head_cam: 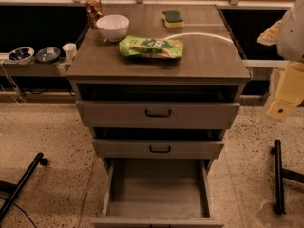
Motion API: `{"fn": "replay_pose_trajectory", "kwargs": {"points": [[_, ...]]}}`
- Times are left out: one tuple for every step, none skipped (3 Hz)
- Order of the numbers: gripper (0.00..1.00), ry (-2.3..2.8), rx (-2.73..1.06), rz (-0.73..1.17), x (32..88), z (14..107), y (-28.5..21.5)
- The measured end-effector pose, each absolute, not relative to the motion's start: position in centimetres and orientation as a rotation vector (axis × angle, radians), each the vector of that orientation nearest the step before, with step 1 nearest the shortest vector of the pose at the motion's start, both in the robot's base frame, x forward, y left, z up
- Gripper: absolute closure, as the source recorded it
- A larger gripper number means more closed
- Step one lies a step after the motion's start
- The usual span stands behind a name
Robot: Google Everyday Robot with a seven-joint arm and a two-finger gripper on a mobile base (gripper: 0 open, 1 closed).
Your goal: Place green rice chip bag into bottom drawer
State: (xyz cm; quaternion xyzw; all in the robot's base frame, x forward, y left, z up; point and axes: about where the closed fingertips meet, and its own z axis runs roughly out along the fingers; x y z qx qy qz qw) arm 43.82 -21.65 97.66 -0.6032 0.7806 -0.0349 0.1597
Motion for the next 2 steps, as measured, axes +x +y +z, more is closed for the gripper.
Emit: {"fn": "replay_pose_trajectory", "kwargs": {"points": [[0.0,2.231,-1.724,-0.1,43.8,97.7,-21.7],[0.0,2.133,-1.786,-0.134,45.7,97.8,-18.1]]}}
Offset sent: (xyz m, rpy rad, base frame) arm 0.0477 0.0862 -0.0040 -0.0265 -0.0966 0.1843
